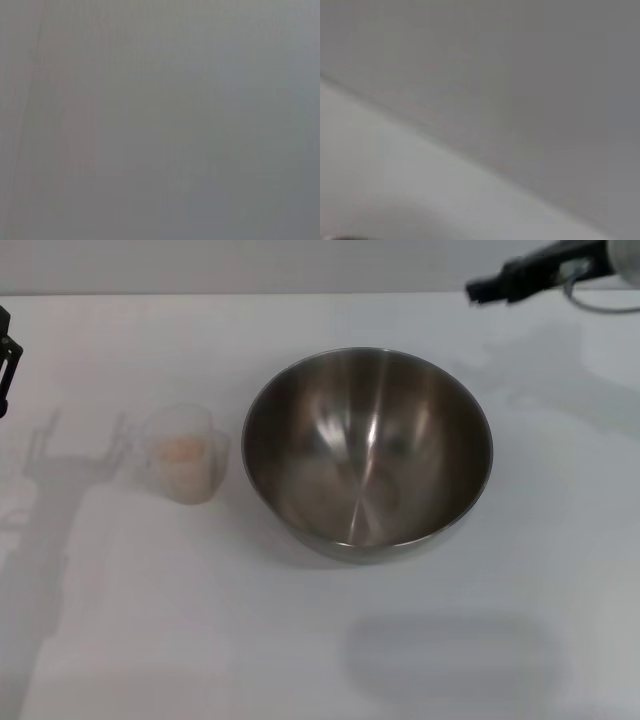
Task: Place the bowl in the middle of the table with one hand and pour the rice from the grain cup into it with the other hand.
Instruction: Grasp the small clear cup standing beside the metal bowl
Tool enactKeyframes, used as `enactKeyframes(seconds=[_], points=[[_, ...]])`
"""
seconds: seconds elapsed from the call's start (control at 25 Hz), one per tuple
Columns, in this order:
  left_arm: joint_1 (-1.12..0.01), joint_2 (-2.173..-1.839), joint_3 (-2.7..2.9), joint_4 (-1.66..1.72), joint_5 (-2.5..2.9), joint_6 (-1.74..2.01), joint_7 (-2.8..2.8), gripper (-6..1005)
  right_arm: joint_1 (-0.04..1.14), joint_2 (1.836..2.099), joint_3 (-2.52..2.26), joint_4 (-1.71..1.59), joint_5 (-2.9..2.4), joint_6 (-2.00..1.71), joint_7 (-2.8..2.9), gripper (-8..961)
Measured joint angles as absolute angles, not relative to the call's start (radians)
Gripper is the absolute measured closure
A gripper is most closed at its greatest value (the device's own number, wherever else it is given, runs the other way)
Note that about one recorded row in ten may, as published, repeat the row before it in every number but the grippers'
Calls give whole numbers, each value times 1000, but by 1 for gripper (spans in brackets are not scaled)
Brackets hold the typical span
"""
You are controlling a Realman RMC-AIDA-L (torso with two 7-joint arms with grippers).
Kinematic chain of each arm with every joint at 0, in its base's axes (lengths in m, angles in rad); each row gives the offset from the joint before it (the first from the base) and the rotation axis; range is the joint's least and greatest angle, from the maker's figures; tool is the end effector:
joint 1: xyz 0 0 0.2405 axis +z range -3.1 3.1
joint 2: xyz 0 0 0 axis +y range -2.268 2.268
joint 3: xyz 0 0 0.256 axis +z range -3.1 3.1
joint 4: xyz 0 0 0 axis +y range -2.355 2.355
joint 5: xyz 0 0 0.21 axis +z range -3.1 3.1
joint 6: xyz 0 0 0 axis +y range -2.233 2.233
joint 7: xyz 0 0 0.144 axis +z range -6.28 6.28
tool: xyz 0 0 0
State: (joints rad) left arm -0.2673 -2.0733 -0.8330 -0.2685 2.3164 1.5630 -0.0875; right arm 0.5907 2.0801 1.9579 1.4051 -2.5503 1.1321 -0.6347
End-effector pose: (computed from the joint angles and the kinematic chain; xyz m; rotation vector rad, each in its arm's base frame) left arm -0.3078 0.2733 0.0117 -1.4353 -0.2911 -0.9424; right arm 0.1624 0.4202 0.0653 -2.2336 0.7491 0.0564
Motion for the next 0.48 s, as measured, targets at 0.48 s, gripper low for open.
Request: enactKeyframes(seconds=[0.48], points=[[-265,-2077,-823,-260,2324,1563,-81,228,259,2079,1511,1369,-2195,34,-944,423]])
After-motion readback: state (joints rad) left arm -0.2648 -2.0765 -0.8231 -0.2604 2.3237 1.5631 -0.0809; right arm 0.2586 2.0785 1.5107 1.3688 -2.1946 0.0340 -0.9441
